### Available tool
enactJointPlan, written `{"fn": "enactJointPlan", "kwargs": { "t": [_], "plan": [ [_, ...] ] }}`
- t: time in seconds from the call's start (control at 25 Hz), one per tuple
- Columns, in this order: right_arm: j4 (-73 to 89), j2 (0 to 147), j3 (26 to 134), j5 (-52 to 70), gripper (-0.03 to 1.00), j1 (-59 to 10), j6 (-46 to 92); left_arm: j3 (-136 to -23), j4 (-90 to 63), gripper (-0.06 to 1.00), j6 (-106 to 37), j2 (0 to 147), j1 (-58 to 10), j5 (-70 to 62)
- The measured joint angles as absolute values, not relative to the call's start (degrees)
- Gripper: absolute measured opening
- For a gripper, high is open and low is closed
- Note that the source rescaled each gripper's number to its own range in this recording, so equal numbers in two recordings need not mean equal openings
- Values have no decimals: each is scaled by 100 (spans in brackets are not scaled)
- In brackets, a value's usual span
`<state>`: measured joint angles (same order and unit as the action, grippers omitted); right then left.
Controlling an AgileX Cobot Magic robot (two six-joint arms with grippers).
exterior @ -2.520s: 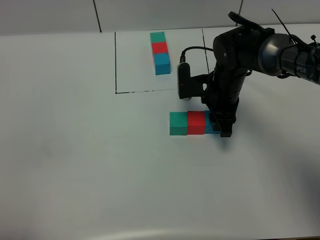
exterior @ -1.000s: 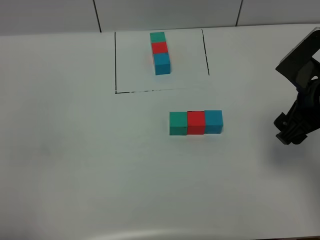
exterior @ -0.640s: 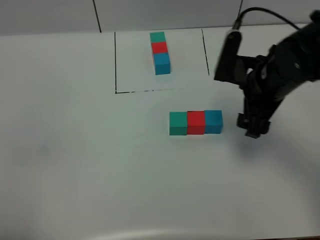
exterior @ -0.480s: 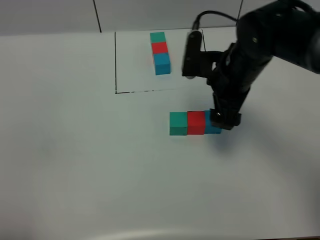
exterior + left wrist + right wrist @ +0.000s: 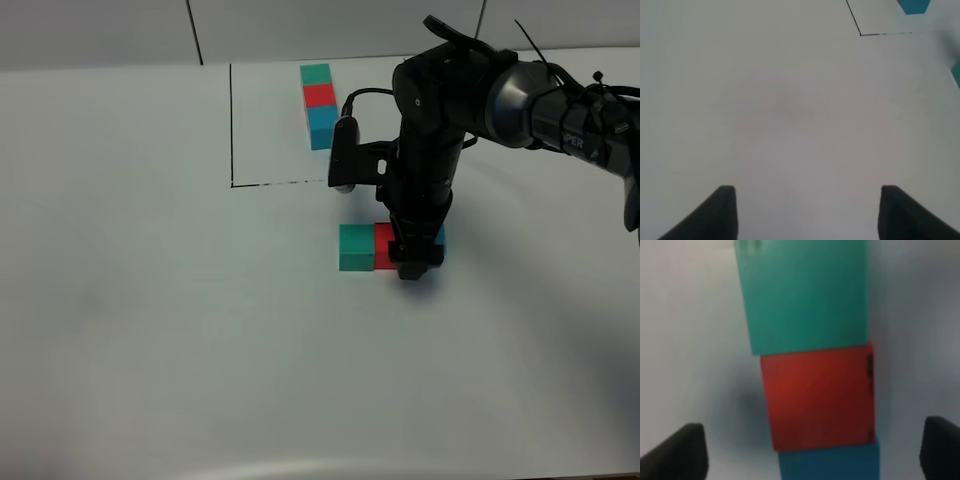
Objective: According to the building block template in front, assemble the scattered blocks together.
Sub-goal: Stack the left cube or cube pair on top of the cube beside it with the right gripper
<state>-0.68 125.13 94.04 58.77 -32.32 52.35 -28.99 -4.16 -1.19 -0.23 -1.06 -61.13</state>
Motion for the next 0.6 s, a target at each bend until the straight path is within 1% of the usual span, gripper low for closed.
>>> {"fn": "enactJointPlan", "kwargs": {
  "t": [0.44,0.52,0.56,0.6],
  "plan": [
    [69,12652,9415,5610,73,-3286,5270,-2899,-416,30,-119,-23,-106,-6113],
    [93,12753,9415,5577,70,-3292,5270,-2899,-416,30,-119,-23,-106,-6113],
    [92,12781,9415,5561,66,-3292,5270,-2899,-416,30,-119,-23,-106,-6113],
    [92,12799,9415,5558,60,-3292,5270,-2899,-416,30,-119,-23,-106,-6113]
  ]
}}
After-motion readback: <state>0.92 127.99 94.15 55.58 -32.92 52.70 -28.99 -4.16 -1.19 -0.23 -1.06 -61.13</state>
